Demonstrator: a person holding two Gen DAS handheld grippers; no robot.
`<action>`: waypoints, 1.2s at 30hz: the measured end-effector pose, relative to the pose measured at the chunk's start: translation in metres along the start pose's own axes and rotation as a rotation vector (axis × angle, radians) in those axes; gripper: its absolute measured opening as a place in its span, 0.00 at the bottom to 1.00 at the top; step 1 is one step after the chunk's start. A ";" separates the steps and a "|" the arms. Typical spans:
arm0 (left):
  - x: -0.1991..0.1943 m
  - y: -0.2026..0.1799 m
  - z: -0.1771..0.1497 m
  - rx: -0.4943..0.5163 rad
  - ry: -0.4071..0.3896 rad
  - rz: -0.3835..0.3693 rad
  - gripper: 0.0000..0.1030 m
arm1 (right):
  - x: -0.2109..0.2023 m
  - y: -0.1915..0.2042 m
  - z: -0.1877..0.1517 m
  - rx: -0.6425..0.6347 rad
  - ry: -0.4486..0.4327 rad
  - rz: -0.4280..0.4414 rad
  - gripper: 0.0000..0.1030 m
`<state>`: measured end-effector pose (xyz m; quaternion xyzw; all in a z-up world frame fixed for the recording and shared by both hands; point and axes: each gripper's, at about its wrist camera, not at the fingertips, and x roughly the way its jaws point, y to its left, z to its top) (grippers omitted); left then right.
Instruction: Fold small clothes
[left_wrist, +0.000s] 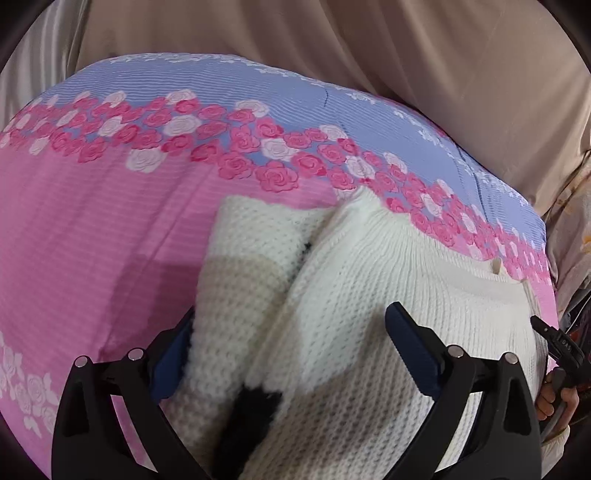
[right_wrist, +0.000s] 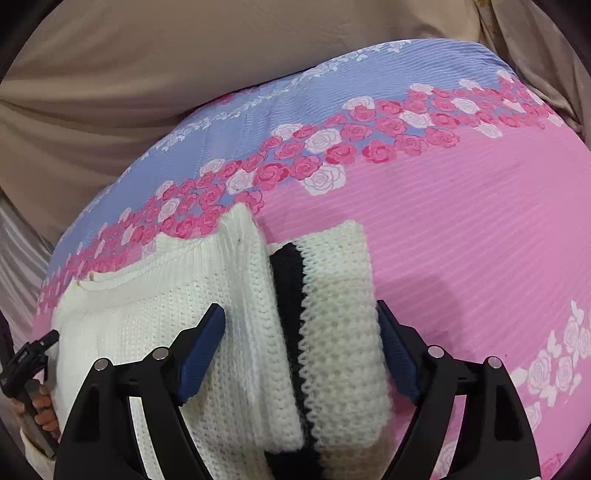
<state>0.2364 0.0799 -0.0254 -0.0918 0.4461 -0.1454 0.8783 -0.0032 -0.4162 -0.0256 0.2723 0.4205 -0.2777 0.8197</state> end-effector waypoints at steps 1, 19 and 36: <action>0.000 -0.002 0.002 0.015 -0.006 0.017 0.62 | 0.001 0.004 0.000 -0.007 -0.001 0.032 0.30; 0.041 -0.013 0.065 0.052 -0.084 0.114 0.35 | 0.036 0.021 0.072 0.028 -0.132 -0.075 0.35; -0.006 0.003 -0.010 -0.060 -0.069 0.085 0.74 | 0.043 0.179 -0.022 -0.338 -0.061 0.172 0.35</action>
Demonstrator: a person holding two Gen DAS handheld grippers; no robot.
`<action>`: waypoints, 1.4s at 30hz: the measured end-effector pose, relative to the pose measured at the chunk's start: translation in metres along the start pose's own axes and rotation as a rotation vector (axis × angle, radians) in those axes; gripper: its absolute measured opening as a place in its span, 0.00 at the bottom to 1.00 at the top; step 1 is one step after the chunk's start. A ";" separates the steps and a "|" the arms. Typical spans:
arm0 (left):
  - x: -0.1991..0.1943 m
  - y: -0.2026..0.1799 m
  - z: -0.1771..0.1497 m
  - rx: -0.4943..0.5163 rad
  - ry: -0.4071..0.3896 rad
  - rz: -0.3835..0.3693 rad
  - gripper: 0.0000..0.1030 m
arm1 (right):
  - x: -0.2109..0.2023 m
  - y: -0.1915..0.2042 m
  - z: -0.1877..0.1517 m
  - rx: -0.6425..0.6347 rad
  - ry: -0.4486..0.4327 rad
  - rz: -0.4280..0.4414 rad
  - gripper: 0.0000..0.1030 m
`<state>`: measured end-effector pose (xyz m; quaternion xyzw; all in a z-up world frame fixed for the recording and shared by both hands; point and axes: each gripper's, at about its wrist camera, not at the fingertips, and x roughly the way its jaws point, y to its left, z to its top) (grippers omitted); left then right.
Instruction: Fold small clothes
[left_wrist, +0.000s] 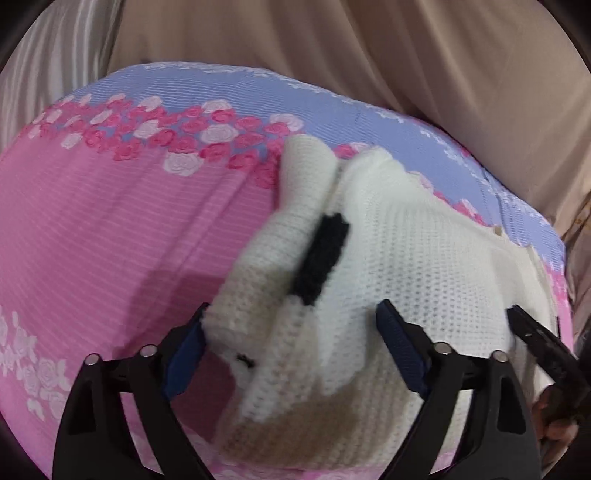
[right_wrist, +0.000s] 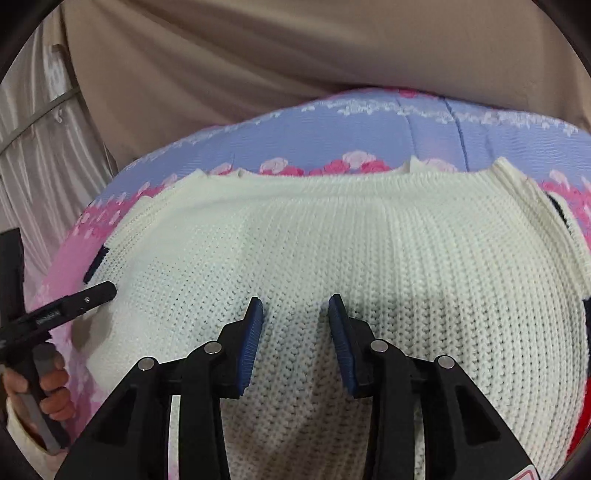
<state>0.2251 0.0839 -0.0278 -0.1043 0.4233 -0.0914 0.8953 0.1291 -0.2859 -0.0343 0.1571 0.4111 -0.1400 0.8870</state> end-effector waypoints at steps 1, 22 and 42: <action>0.000 -0.003 0.001 0.002 -0.003 -0.003 0.67 | 0.000 0.000 -0.001 -0.008 -0.004 -0.002 0.35; -0.027 -0.275 -0.013 0.388 -0.058 -0.293 0.22 | -0.091 -0.113 -0.049 0.364 -0.131 -0.012 0.43; -0.066 -0.212 -0.066 0.391 -0.126 -0.161 0.64 | -0.138 -0.143 -0.029 0.378 -0.223 0.249 0.70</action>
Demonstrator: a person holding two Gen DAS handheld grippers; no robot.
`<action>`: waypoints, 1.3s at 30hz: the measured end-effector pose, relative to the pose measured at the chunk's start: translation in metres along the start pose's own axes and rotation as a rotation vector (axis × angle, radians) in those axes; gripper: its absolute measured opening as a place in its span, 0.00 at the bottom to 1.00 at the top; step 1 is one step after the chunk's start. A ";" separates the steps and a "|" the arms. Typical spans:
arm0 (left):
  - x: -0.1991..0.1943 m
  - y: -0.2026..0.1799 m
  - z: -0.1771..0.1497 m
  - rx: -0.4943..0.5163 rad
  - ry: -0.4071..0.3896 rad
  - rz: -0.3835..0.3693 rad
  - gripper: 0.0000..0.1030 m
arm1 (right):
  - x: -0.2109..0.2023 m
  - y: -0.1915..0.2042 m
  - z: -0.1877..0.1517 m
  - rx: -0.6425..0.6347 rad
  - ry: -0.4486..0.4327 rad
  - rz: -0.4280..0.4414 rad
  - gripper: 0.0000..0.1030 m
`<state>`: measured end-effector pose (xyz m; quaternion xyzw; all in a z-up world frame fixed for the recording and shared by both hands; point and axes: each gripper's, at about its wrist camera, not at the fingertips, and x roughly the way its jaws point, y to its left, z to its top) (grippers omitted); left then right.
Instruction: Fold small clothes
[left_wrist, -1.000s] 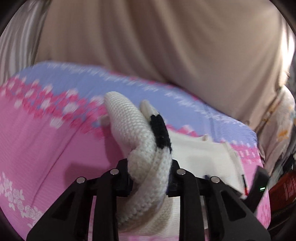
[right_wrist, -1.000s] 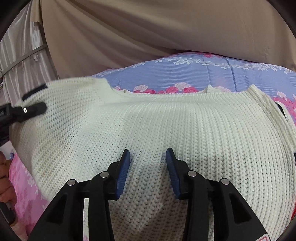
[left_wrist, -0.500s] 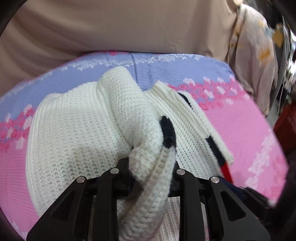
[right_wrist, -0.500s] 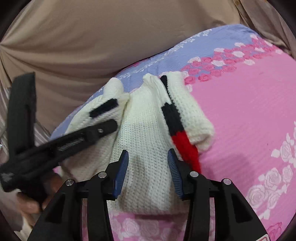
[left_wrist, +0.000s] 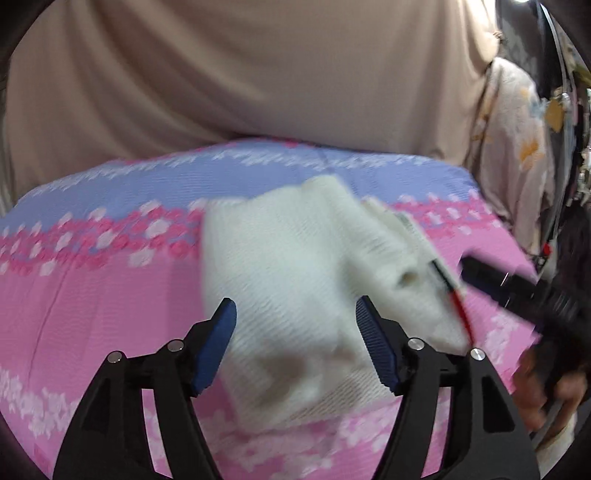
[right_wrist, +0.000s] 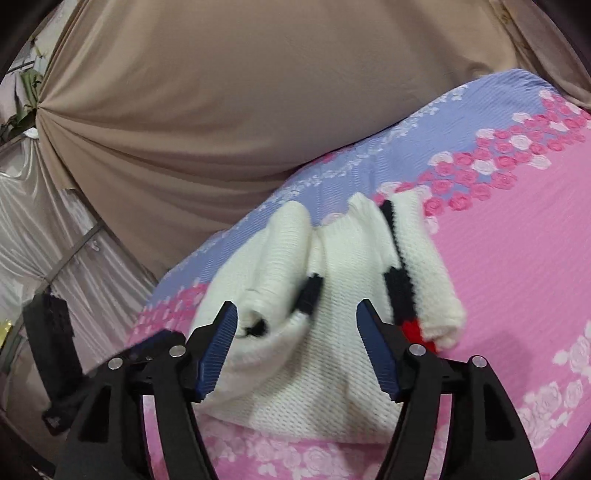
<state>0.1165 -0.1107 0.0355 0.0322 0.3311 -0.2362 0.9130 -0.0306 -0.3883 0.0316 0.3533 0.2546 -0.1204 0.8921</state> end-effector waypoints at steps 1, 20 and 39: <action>0.006 0.003 -0.007 -0.013 0.031 -0.001 0.64 | 0.011 0.005 0.006 -0.009 0.019 0.003 0.71; 0.036 0.016 -0.055 -0.051 0.192 0.039 0.75 | 0.087 0.024 0.008 -0.086 0.112 -0.137 0.72; 0.035 0.017 -0.052 -0.123 0.216 -0.078 0.54 | 0.023 -0.011 -0.010 -0.069 0.045 -0.192 0.19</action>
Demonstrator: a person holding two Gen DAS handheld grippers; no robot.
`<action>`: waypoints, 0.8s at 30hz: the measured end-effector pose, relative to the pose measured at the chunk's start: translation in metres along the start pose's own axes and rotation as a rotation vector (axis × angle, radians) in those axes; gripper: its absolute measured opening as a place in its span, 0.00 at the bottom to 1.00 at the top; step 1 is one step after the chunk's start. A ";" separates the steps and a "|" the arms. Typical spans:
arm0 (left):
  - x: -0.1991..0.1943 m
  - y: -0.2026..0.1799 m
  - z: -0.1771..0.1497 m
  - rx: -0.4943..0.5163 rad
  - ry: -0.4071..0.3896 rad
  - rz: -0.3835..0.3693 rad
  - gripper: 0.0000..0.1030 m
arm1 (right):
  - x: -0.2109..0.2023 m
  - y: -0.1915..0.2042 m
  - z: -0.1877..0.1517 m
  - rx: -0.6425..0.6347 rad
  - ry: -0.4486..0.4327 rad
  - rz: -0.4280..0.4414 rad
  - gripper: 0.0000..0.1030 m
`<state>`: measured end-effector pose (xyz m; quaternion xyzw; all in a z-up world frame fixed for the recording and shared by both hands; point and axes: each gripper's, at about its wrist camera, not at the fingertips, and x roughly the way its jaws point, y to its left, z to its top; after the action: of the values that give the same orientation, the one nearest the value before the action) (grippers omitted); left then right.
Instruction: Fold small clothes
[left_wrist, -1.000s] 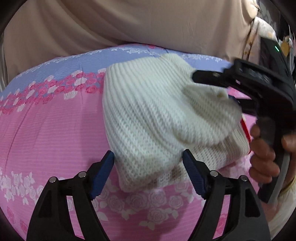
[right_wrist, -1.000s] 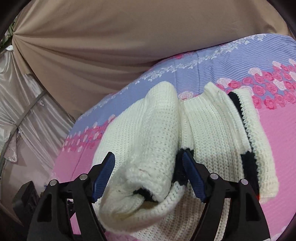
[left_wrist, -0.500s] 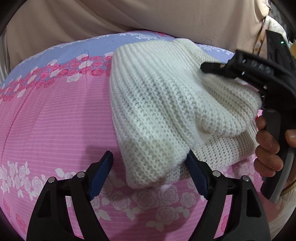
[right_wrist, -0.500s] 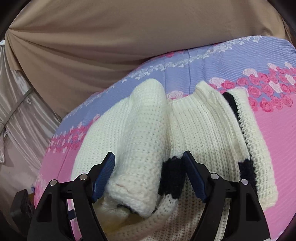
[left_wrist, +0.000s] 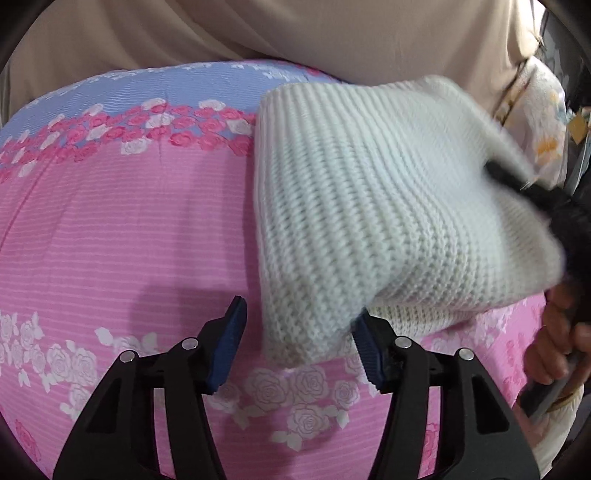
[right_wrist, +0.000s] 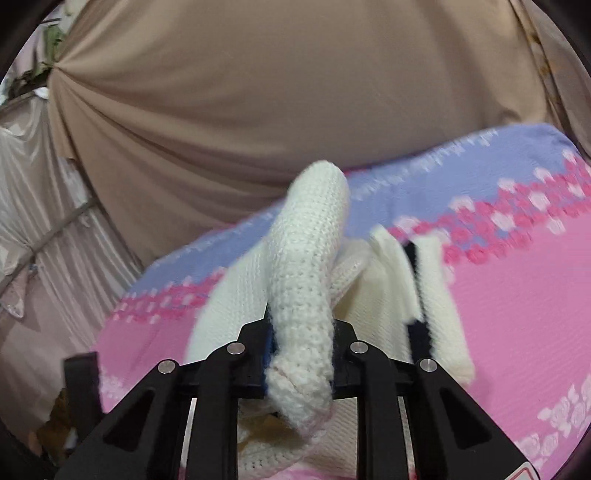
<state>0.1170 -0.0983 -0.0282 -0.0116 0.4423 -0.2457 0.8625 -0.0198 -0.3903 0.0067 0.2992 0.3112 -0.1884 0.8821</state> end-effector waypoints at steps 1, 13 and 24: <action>0.004 -0.004 -0.003 0.004 0.013 -0.007 0.54 | 0.017 -0.017 -0.010 0.031 0.058 -0.037 0.19; -0.061 -0.024 0.031 0.065 -0.189 -0.017 0.66 | 0.019 -0.025 0.022 0.068 0.039 0.059 0.53; 0.003 -0.034 0.059 0.066 -0.095 0.027 0.66 | 0.021 -0.023 0.064 -0.042 0.006 -0.008 0.15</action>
<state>0.1500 -0.1416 0.0136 0.0110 0.3928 -0.2478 0.8855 0.0115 -0.4521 0.0236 0.2800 0.3189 -0.1846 0.8865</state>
